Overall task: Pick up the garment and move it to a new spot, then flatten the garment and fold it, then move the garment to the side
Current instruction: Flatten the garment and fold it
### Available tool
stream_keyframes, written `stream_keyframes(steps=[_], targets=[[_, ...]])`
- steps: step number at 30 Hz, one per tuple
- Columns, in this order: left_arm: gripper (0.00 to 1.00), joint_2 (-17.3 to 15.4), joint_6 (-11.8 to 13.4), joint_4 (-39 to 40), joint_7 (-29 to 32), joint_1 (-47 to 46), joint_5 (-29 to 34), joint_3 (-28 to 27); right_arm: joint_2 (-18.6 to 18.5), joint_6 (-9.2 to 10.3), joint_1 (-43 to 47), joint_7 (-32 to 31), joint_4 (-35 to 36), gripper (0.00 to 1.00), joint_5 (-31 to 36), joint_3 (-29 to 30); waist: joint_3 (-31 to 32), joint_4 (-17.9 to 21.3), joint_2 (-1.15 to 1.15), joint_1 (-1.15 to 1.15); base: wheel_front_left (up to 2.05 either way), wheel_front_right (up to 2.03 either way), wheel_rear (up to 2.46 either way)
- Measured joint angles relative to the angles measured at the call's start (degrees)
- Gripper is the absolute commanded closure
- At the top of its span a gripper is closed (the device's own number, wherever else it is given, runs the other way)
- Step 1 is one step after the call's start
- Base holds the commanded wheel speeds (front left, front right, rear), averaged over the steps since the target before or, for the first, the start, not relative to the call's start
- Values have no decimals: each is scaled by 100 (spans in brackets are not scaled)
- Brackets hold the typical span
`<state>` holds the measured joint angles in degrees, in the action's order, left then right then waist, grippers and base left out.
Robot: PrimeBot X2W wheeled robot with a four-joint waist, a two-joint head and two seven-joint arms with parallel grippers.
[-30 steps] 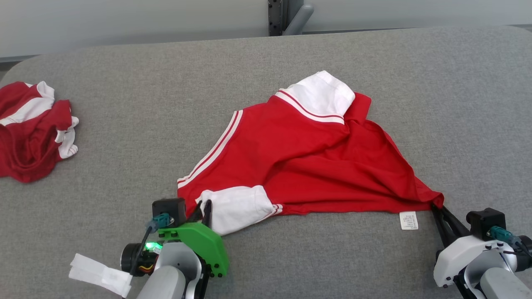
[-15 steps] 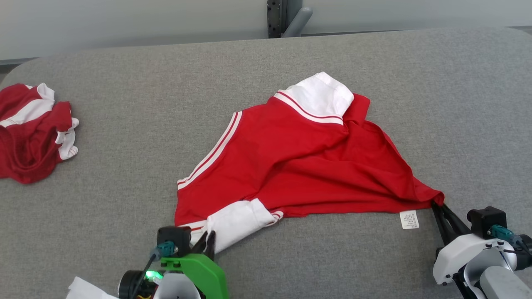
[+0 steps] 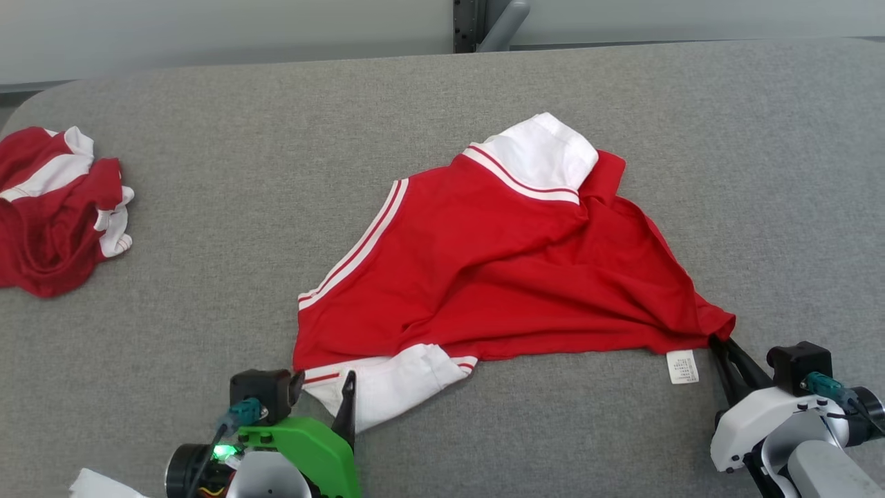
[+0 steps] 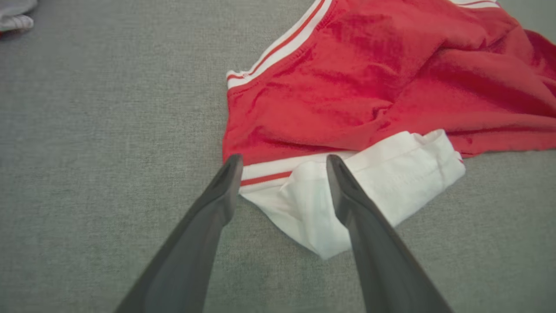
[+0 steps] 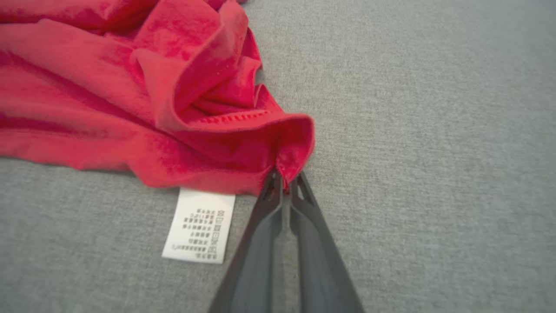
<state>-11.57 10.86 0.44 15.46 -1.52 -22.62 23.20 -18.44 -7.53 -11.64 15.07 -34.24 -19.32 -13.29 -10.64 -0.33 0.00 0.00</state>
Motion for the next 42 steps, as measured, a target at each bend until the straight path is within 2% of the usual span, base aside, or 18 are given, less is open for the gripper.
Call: stream_keyframes(steps=[8,10,11,12,13,14,25,34,38,42], targets=[[0,27,-91,-409,468,-29,-202,145,2,0,-51,0,-8,100,-12,-70,-25,123,0,0,0,0,0],[2,12,-105,-447,514,-58,-215,145,4,0,-45,0,-10,100,-13,-71,-30,143,0,0,0,0,0],[8,7,-107,-464,514,-77,-220,140,4,0,-42,0,-11,100,-13,-73,-32,152,0,0,0,0,0],[51,2,-107,-474,488,-104,-221,127,4,0,-42,0,-11,100,-13,-75,-34,160,0,0,0,0,0],[70,2,-107,-474,488,-104,-221,127,4,0,-42,0,-11,100,-13,-75,-34,160,0,0,0,0,0],[100,1,-107,-482,435,-133,-221,111,5,0,-41,0,-12,100,-13,-79,-34,168,0,0,0,0,0],[100,74,-283,-514,-330,-182,-376,-67,-114,0,-42,0,4,100,-116,-203,223,173,0,0,0,0,0],[100,30,-336,59,-856,-238,-486,-288,-305,0,-127,0,121,100,-486,-438,488,123,0,0,0,0,0],[100,-56,-477,419,-1017,-541,-509,-436,-436,0,-420,-153,437,100,-1035,-667,584,132,0,0,0,0,0],[100,-323,-690,634,-1023,-1034,-536,-609,-703,0,-889,-699,1141,100,-1965,-873,694,180,0,0,0,0,0]])
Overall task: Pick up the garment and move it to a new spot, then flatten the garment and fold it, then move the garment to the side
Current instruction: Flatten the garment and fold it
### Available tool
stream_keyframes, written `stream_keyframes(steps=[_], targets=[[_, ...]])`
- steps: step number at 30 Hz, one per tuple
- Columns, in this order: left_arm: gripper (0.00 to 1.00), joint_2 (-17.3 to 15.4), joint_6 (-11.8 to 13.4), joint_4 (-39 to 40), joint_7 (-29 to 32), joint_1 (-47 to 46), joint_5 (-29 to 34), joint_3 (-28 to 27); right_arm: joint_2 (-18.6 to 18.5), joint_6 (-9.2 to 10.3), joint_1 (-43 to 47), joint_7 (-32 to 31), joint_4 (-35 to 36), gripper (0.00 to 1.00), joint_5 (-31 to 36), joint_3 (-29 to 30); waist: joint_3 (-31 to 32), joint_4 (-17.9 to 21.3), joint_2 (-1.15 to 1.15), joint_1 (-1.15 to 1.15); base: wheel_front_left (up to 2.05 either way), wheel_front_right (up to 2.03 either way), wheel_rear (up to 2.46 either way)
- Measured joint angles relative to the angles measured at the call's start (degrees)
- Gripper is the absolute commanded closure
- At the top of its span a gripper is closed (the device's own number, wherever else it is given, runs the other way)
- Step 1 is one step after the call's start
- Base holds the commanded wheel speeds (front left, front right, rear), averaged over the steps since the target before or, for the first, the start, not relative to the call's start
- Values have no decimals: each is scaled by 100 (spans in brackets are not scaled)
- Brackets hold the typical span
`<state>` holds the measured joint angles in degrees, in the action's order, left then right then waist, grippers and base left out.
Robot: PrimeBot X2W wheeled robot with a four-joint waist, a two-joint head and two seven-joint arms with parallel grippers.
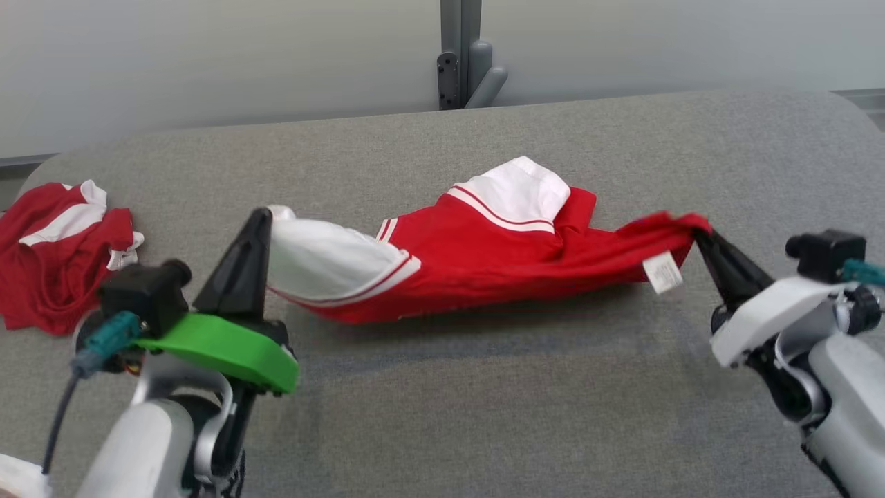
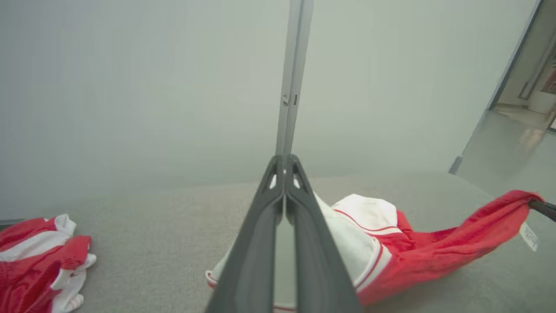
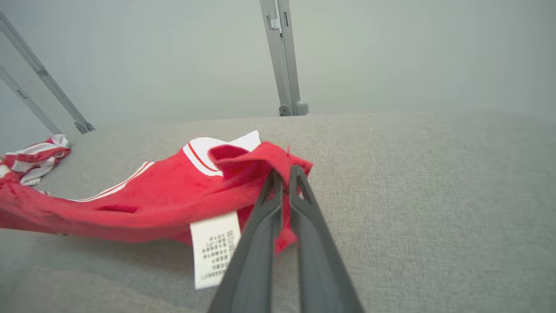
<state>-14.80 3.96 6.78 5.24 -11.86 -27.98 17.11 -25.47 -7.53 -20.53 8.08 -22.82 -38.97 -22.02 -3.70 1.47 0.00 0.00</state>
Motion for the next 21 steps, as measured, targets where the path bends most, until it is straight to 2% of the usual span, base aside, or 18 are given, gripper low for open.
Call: stream_keyframes(steps=[5,10,16,20,21], targets=[[100,-377,-276,158,121,-926,-8,-258,-434,2,-877,-797,789,100,-1059,137,159,101,0,0,0,0,0],[100,-570,-464,129,226,-2012,-8,-445,-634,4,-1750,-1738,1200,100,-1901,332,344,187,0,0,0,0,0],[100,-555,-655,-185,66,-3349,-21,-541,-689,4,-2672,-2558,1288,100,-2607,880,489,237,0,0,0,0,0],[100,-480,-754,-641,205,-3956,-153,-512,-810,5,-2997,-3414,1000,100,-2707,979,535,267,0,0,0,0,0],[100,-487,-780,-773,271,-4033,-153,-453,-916,5,-3055,-3801,914,100,-2682,880,539,275,0,0,0,0,0]])
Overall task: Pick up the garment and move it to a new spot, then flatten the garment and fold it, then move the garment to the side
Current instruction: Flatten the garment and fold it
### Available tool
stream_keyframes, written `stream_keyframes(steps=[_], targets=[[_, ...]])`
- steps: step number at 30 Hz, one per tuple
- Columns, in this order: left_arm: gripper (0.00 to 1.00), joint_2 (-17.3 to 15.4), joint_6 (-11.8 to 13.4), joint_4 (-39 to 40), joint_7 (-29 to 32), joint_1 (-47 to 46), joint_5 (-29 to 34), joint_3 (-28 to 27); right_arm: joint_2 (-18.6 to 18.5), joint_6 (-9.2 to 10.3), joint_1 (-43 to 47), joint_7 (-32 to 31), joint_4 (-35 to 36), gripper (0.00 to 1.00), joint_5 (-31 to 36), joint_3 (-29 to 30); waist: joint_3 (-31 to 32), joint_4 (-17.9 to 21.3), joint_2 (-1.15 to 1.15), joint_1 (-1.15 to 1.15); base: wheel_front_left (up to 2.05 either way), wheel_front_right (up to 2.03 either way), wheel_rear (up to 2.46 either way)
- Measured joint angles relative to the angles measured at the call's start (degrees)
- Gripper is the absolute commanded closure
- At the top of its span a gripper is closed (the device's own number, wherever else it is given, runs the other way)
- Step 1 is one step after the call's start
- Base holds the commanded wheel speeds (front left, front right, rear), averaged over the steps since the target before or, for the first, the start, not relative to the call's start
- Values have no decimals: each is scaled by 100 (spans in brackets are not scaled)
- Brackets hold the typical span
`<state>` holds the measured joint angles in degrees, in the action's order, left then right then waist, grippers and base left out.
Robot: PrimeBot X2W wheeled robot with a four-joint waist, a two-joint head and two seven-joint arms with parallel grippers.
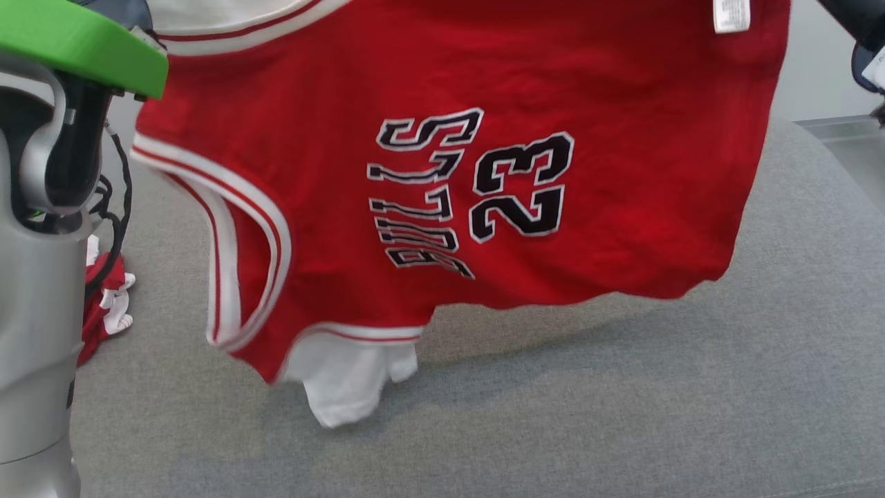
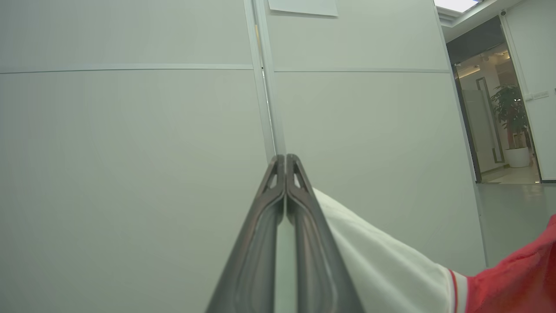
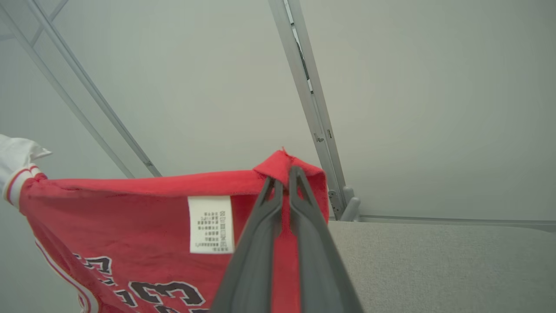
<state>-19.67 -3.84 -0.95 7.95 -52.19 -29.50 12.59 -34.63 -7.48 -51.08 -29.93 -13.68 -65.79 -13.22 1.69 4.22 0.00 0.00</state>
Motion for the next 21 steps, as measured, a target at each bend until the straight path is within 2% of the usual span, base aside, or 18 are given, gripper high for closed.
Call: stream_keyframes(steps=[5,10,12,15,19,21], targets=[[100,9,-129,-455,272,-155,-77,268,-196,0,188,-1540,-246,100,94,-411,-9,54,0,0,0,0,0],[100,75,-192,-697,862,33,-480,480,-194,0,762,-3354,-301,100,-768,-449,-34,100,0,0,0,0,0],[100,81,-212,-731,1062,158,-655,520,-18,0,1013,-3914,-512,100,-1293,-271,-40,117,0,0,0,0,0],[100,108,-199,-693,1171,286,-824,494,352,0,1235,-4035,-777,100,-1737,157,-53,135,0,0,0,0,0],[100,97,-171,-662,1135,337,-928,394,872,0,921,-3457,-1082,100,-2241,895,-65,119,0,0,0,0,0],[100,80,-172,-653,989,310,-942,293,977,0,650,-3145,-1148,100,-2310,1139,-67,106,0,0,0,0,0]])
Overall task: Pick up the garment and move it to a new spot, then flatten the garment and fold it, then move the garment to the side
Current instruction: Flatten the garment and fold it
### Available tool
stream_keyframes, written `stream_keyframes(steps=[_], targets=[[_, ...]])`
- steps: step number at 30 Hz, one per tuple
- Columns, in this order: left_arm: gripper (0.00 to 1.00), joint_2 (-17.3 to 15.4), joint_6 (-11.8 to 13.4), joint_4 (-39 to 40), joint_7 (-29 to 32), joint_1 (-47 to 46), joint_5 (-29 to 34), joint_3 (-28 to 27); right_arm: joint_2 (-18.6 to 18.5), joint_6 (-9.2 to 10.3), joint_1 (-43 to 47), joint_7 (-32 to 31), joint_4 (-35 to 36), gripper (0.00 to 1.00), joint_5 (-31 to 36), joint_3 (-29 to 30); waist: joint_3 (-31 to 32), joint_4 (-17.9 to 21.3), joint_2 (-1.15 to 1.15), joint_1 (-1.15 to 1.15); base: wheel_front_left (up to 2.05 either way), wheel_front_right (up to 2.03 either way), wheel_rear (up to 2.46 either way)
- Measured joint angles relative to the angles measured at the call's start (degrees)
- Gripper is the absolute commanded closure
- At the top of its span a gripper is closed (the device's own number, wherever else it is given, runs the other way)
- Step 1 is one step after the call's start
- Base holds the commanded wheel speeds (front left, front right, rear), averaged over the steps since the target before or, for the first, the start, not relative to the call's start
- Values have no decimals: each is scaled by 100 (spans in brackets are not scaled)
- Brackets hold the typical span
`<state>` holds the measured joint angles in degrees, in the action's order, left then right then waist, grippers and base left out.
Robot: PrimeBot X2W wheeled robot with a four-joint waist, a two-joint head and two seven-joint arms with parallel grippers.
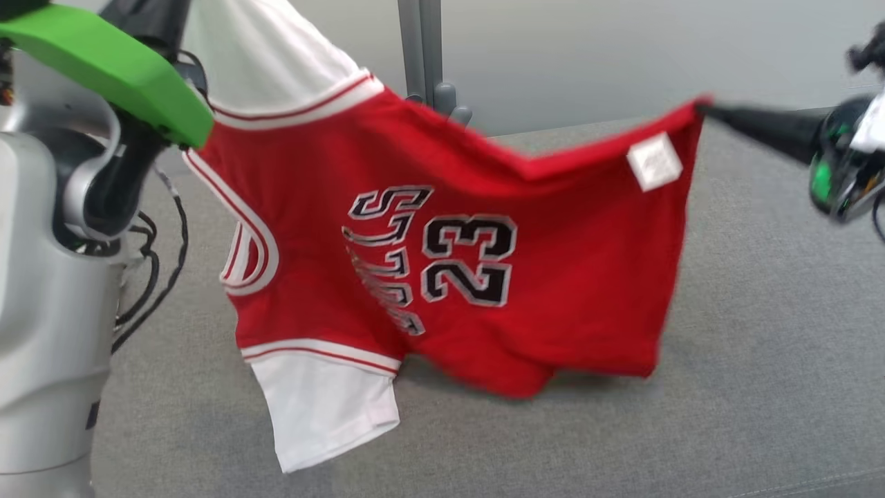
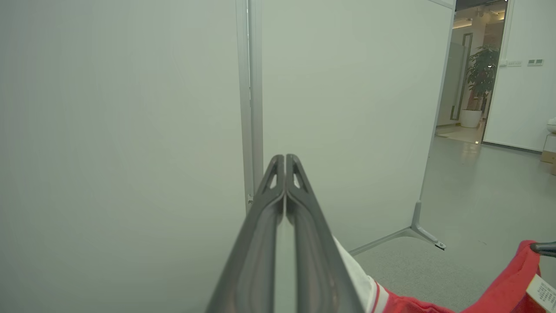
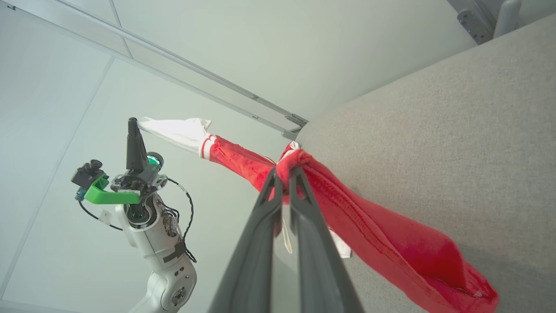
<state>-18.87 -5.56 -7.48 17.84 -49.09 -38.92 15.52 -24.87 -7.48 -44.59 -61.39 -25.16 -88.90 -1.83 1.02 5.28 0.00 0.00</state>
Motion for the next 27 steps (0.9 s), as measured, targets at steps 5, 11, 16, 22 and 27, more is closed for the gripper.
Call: stream_keyframes(steps=[5,11,16,22,27], targets=[[100,-14,-42,-113,-647,-386,27,-248,155,0,-751,786,-213,100,-233,577,18,-36,0,0,0,0,0],[100,49,-100,-393,-1416,-970,-14,-479,-43,0,-1276,1438,15,100,349,556,18,-28,0,0,0,0,0],[100,86,-135,-639,-1316,-1210,-235,-421,-330,0,-1249,1599,381,100,1143,233,45,-22,0,0,0,0,0],[100,87,-151,-731,-1174,-1284,-425,-315,-325,0,-1253,1450,416,100,1117,324,122,-14,0,0,0,0,0],[100,130,-137,-761,-972,-1328,-570,-315,-388,0,-1260,1393,460,100,1249,387,141,17,0,0,0,0,0]])
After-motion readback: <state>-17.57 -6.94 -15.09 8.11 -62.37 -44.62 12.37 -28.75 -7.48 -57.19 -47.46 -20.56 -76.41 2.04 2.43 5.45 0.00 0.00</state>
